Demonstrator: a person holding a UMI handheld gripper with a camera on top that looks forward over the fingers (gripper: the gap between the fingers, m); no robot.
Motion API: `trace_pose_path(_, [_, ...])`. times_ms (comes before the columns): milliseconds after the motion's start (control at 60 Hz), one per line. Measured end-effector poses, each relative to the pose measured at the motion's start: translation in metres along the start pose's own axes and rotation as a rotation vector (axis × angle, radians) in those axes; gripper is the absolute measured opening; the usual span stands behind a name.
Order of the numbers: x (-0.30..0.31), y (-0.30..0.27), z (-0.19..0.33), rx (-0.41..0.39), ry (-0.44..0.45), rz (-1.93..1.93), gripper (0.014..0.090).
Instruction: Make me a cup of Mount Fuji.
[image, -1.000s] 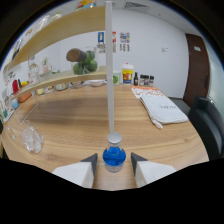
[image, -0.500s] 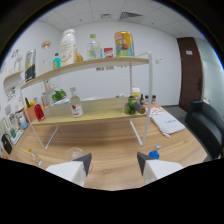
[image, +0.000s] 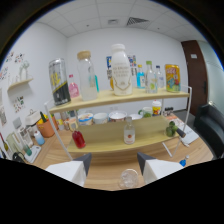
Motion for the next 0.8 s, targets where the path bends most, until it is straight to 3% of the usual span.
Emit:
trace_pose_path(283, [-0.065, -0.144, -0.010, 0.164, -0.022, -0.015, 0.0853])
trace_pose_path(533, [-0.085, -0.182, 0.053, 0.210, -0.003, -0.082, 0.0839])
trace_pose_path(650, [-0.079, -0.190, 0.081, 0.213, 0.019, -0.101, 0.0714])
trace_pose_path(767, [-0.077, -0.195, 0.093, 0.208, 0.020, -0.103, 0.0446])
trace_pose_path(800, [-0.076, -0.196, 0.093, 0.209, 0.020, -0.100, 0.0418])
